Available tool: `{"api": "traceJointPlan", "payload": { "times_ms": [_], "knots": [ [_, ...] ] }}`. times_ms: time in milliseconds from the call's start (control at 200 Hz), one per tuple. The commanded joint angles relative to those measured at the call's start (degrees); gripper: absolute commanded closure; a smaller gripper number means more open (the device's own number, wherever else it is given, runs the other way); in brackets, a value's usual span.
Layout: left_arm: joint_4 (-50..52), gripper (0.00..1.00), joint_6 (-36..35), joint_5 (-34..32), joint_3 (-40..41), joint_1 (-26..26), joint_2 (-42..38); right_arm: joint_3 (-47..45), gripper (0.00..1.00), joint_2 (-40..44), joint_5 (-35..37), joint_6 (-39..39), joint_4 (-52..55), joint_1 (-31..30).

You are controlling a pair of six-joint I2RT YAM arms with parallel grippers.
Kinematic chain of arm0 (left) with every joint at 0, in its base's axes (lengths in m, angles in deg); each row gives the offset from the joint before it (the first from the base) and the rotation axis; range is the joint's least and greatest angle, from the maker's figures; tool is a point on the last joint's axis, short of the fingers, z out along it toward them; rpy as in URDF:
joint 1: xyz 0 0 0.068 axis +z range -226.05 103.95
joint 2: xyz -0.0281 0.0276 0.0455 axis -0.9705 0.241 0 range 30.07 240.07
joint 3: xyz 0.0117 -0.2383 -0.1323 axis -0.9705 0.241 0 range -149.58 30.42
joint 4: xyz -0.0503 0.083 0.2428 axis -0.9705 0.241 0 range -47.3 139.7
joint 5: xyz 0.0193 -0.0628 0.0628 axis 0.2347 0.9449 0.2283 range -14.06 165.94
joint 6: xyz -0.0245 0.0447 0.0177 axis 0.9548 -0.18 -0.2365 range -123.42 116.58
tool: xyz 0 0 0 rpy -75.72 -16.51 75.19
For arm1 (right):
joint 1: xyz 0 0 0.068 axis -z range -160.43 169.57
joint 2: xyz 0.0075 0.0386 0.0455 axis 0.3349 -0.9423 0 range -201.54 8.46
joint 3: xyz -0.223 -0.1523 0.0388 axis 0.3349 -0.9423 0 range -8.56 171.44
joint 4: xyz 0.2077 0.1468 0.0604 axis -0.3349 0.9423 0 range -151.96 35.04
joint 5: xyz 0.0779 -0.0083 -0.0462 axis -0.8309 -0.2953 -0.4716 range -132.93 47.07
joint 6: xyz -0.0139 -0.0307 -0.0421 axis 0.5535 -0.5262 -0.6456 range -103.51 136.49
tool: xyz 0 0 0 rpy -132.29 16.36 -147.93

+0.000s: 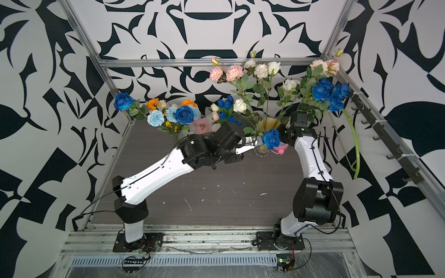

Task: Pick out blue flowers from the vase
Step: Place the flower at the center of the board.

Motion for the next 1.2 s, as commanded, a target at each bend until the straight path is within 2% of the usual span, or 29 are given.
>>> {"api": "traceJointPlan", "payload": {
  "times_ms": [0, 150, 230, 475, 755, 1020, 1195],
  "knots": [
    [7.3, 1.00, 2.6, -4.1, 2.6, 2.2, 2.2, -0.8, 1.00, -1.3, -1.4, -0.4, -5.8, 0.3],
    [-3.1, 1.00, 3.0, -3.7, 17.6, 7.2, 3.0, -1.3, 1.00, -1.5, -1.3, -0.7, -6.0, 0.3],
    [-6.2, 1.00, 3.6, -3.3, 21.5, 9.8, 5.2, -1.2, 1.00, -1.2, -0.9, -1.1, -5.9, 0.3],
    [-12.3, 1.00, 4.8, 0.3, 24.6, 14.0, 11.5, -0.7, 1.00, -0.2, 0.4, -2.4, -4.7, 0.3],
    [-17.3, 1.00, 3.7, 2.0, 23.9, 15.2, 18.3, -0.2, 1.00, -1.1, 1.1, -2.8, -4.1, 0.3],
    [-21.2, 1.00, 1.2, 0.7, 22.7, 15.2, 21.9, 0.9, 1.00, -2.2, 2.7, -2.8, -3.1, 0.3],
    [-22.0, 1.00, 0.5, 1.1, 22.2, 15.2, 23.1, 2.2, 0.90, -3.5, 3.1, -2.9, -2.8, 0.3]
  ]
}}
